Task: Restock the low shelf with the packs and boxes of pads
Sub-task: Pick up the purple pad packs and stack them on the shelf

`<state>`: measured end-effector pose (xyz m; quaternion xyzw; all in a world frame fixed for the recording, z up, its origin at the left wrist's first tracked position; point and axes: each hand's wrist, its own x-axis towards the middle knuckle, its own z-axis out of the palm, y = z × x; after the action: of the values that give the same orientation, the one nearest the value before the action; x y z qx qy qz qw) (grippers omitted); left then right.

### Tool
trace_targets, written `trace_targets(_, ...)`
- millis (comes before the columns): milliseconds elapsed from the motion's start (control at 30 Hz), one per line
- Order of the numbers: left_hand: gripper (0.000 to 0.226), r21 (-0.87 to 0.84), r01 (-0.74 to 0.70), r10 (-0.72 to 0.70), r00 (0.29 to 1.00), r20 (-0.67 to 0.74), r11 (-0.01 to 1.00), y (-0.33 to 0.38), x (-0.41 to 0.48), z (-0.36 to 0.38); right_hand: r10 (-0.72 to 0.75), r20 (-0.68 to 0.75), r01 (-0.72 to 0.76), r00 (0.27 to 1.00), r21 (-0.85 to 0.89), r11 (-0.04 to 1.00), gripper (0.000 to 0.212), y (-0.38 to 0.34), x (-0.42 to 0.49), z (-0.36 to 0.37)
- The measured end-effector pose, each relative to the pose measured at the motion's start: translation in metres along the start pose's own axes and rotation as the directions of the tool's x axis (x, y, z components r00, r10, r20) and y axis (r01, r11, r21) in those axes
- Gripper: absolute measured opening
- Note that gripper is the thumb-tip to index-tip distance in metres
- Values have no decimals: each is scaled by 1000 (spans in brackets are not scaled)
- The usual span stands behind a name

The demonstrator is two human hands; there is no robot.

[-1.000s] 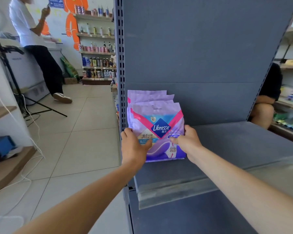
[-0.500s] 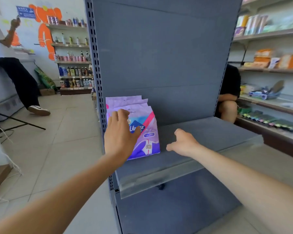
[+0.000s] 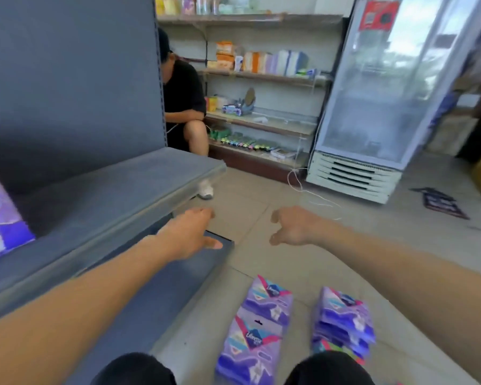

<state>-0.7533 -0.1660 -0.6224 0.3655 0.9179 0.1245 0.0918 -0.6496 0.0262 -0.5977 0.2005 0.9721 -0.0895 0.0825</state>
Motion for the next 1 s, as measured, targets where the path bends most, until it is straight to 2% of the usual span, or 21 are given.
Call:
trace_targets(133, 68, -85, -76, 81, 995, 61, 994, 38, 32, 25, 146, 16, -147, 989, 26, 989, 57, 57, -11, 11)
trace_targets(333, 66, -186, -100, 125, 984, 130, 978, 50, 69, 69, 237, 64, -244, 969, 145, 959, 57, 93, 10, 45)
trace_targets(500, 65, -258, -5, 70, 968, 242, 966, 33, 103, 130, 265, 161, -297, 951, 233, 926, 53, 106, 50, 116)
trace_targets(667, 54, -307, 166, -39, 924, 381, 937, 8, 121, 214, 302, 271, -378, 914, 299, 876, 40, 117, 65, 236)
trace_targets(767, 43, -317, 306, -142, 882, 449, 898, -5, 130, 266, 338, 379, -490, 861, 446, 749, 37, 120, 65, 303)
trace_targets(833, 34, -311, 395, -214, 848, 484, 864, -15, 135, 297, 404, 447, -596, 798, 491, 635, 38, 120, 62, 335)
trace_targets(900, 37, -316, 461, -252, 812, 526, 829, -27, 140, 326, 475, 510, -697, 717, 516, 499, 43, 121, 62, 362)
trace_targets(1000, 47, -323, 570, -291, 734, 614, 756, -46, 149, 369, 508, 613, -786, 605, 563, 256, 37, 126, 66, 399)
